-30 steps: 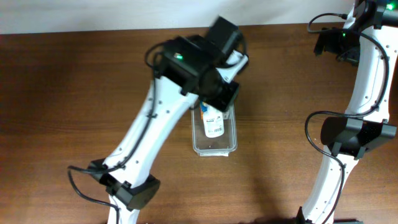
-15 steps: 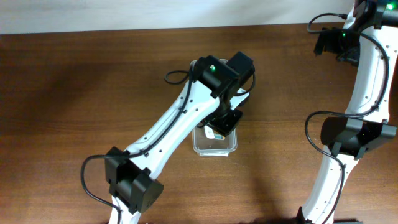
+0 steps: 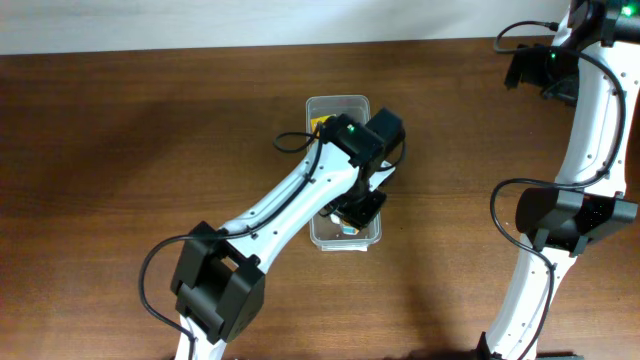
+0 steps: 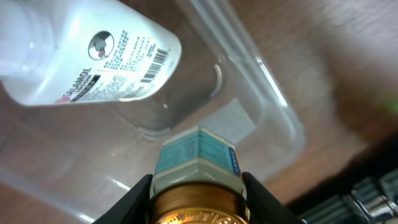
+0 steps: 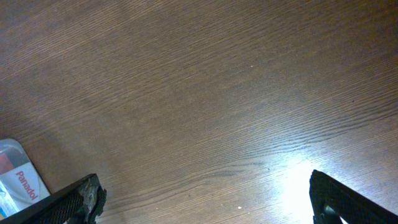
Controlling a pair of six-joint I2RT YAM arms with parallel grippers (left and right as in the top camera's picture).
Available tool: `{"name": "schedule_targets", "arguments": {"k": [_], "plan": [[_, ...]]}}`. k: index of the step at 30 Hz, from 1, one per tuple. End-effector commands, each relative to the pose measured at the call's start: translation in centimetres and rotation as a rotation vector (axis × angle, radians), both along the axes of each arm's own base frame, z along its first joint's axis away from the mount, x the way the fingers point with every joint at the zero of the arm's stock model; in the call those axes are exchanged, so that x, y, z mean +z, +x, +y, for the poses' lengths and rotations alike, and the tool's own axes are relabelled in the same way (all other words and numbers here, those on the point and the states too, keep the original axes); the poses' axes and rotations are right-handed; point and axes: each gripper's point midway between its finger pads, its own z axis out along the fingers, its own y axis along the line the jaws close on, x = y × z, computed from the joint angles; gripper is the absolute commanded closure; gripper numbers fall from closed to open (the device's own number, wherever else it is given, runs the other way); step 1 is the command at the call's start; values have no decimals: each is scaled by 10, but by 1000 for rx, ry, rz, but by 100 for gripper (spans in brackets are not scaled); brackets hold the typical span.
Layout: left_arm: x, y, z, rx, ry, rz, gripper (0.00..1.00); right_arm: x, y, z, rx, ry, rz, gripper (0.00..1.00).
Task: Pack container
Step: 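Lower the jar into the container's near end beside the pump bottle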
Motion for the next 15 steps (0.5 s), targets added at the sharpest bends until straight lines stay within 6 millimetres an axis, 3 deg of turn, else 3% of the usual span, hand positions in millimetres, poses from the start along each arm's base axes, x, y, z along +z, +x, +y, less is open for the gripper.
{"name": "schedule_targets", "arguments": {"k": [1,15], "plan": [[-13,4,7,-6,25,-20,70,3,-2,2,1,5,-1,2],[-40,9,13,13,23,-21,70,3,-2,2,1,5,-1,2]]}}
